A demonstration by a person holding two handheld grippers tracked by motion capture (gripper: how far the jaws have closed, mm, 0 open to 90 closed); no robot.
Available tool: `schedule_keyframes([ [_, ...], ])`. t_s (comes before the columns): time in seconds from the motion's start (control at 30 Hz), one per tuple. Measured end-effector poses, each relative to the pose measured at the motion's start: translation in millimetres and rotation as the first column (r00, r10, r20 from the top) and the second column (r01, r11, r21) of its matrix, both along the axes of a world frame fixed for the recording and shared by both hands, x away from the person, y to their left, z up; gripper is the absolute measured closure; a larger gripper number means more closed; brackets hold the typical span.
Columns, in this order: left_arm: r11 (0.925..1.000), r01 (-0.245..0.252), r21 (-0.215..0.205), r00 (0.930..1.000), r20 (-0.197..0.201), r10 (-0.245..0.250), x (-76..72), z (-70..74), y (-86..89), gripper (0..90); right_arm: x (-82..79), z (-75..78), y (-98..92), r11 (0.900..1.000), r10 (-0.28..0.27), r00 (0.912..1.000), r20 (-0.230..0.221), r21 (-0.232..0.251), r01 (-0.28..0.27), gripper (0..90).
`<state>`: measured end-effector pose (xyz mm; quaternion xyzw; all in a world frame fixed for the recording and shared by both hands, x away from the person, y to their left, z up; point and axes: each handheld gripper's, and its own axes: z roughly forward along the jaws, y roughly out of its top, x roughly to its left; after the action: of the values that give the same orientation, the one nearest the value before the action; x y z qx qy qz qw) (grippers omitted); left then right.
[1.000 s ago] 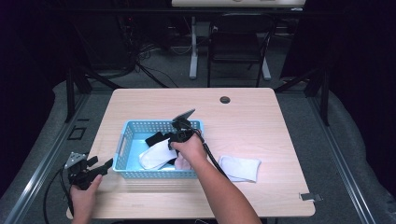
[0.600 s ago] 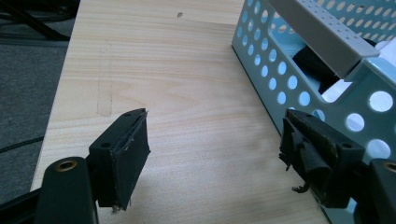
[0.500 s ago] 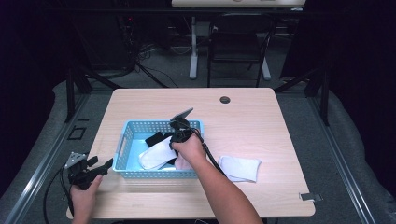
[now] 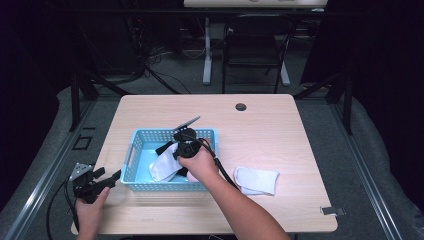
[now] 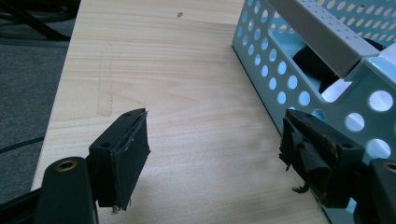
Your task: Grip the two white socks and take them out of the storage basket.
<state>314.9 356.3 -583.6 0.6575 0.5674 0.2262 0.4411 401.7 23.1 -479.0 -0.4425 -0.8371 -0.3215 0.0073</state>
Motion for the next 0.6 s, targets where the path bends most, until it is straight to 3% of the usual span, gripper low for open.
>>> schedule_keyframes([
  [0.03, 1.0000, -0.001, 0.000, 1.0000, 0.000, 0.001, 0.2, -0.1, 0.0, 23.6, -6.0, 5.0, 1.3, 1.000, 0.008, 0.9988, 0.048, -0.002, -0.008, 88.8],
  [0.17, 1.0000, 0.000, 0.001, 1.0000, 0.000, 0.000, 0.3, -0.2, -0.1, 23.6, -14.8, 12.1, 1.8, 1.000, 0.031, 0.9946, 0.099, -0.003, -0.031, 88.8],
  [0.27, 1.0000, 0.000, 0.000, 1.0000, 0.000, 0.000, 0.2, -0.2, -0.2, 23.6, -25.9, 20.4, 2.5, 0.998, 0.057, 0.9847, 0.165, -0.004, -0.057, 88.9],
  [0.6, 1.0000, 0.000, 0.001, 1.0000, 0.000, 0.000, 0.1, -0.1, -0.2, 23.6, -42.1, 46.2, -9.2, 0.994, 0.063, 0.9729, 0.222, 0.068, -0.080, 88.8],
])
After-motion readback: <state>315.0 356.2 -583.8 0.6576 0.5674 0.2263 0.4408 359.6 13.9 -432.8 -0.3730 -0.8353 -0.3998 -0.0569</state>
